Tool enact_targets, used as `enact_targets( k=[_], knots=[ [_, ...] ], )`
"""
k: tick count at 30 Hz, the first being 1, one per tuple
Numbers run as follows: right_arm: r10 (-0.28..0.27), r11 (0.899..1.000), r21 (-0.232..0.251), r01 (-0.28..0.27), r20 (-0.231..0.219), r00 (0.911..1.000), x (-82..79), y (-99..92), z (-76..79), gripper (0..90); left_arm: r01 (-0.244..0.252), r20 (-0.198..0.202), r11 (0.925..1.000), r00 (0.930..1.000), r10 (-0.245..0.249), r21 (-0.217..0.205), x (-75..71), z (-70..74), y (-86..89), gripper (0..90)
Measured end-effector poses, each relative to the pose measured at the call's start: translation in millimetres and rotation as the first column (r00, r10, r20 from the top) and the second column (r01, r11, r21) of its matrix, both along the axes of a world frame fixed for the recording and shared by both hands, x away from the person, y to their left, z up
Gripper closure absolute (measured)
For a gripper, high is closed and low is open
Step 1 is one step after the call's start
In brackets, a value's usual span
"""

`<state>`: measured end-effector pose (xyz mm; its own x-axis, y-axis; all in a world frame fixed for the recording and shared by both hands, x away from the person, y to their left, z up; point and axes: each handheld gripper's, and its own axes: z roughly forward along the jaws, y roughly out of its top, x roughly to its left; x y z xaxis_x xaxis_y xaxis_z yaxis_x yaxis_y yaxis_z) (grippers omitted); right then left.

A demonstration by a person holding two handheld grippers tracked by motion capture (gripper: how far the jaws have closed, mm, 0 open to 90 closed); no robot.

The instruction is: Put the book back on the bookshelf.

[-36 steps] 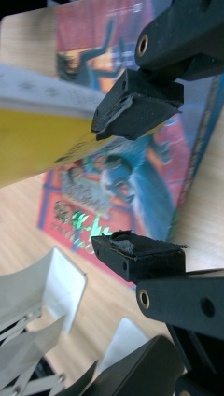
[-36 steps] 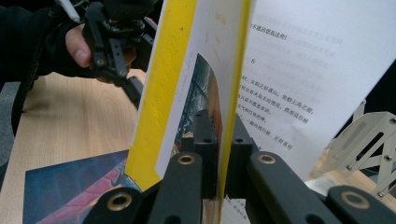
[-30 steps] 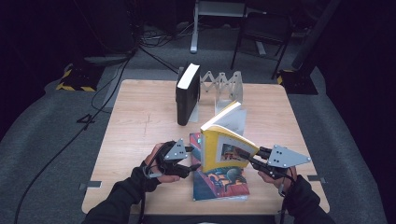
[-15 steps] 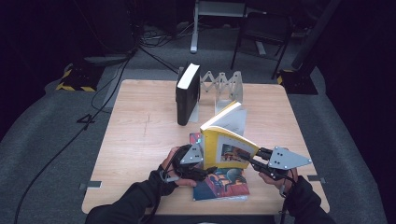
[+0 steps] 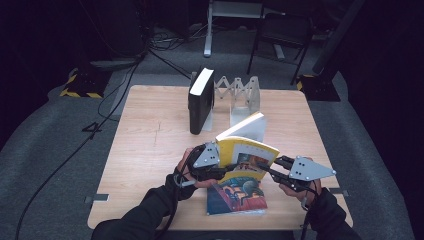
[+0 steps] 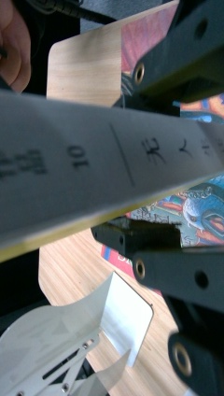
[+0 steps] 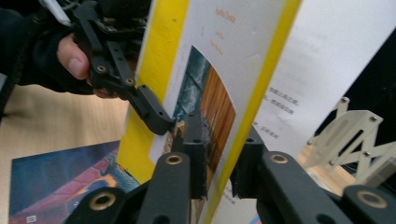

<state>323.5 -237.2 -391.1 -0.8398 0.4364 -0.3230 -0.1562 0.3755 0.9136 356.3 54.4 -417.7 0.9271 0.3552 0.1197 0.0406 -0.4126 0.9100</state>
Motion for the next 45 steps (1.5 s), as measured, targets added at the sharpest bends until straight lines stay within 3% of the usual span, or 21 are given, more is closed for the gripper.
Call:
enact_targets(
  k=[5, 9, 12, 16, 20, 25, 28, 32, 39, 42, 45],
  knots=[
    [-0.084, 0.996, 0.016, 0.084, 0.012, 0.9964, 3.1, -6.7, 0.8, 64.3, 0.031, 0.037, 0.9989, 0.9988, -0.032, 0.037, -6.1, 1.8, -3.0, 71.6],
    [-0.130, 0.991, 0.014, 0.130, 0.020, 0.9913, 4.5, -11.0, 0.9, 57.4, 0.018, 0.041, 0.9991, 0.9990, -0.020, 0.039, -7.3, 1.9, -4.1, 72.1],
    [-0.206, 0.978, -0.011, 0.206, 0.052, 0.9773, 6.0, -13.9, -0.7, 51.5, 0.021, 0.037, 0.9991, 0.9991, -0.022, 0.037, -7.3, 1.9, -3.5, 73.0],
    [-0.228, 0.974, 0.002, 0.228, 0.004, 0.9736, 13.3, -18.6, -3.3, 49.1, 0.020, 0.047, 0.9988, 0.9986, -0.022, 0.046, -9.4, 2.3, -5.3, 73.4],
    [-0.209, 0.978, -0.009, 0.209, -0.031, 0.9773, 17.7, -16.4, -6.1, 48.6, 0.018, 0.055, 0.9985, 0.9983, -0.021, 0.051, -9.5, 2.6, -5.6, 73.4],
    [-0.193, 0.981, -0.043, 0.191, -0.030, 0.9808, 19.9, -7.7, -11.3, 53.0, 0.003, 0.074, 0.9988, 0.9972, -0.007, 0.049, -10.2, 2.7, -8.4, 71.2],
    [-0.209, 0.975, -0.069, 0.209, 0.005, 0.9778, 19.1, 0.4, -12.8, 56.2, -0.006, 0.079, 0.9997, 0.9968, 0.004, 0.022, -8.9, 5.9, -10.1, 69.3],
    [-0.219, 0.974, -0.057, 0.218, -0.007, 0.9758, 23.7, 2.1, -12.7, 58.8, -0.034, 0.086, 0.9994, 0.9957, 0.034, -0.006, -6.9, 10.4, -11.0, 68.8],
    [-0.242, 0.969, -0.045, 0.241, -0.004, 0.9704, 33.7, 9.5, -12.4, 60.1, -0.104, 0.109, 0.9945, 0.9885, 0.105, -0.016, -2.5, 17.7, -9.4, 72.9],
    [-0.265, 0.963, -0.048, 0.265, 0.004, 0.9643, 38.3, 16.2, -10.6, 60.0, -0.155, 0.153, 0.9877, 0.9758, 0.156, -0.019, -2.1, 21.9, -8.5, 74.8],
    [-0.283, 0.959, -0.028, 0.284, 0.017, 0.9589, 45.5, 26.3, -5.8, 56.2, -0.209, 0.139, 0.9755, 0.9662, 0.217, -0.068, 2.7, 27.0, -3.1, 75.0]
  ],
)
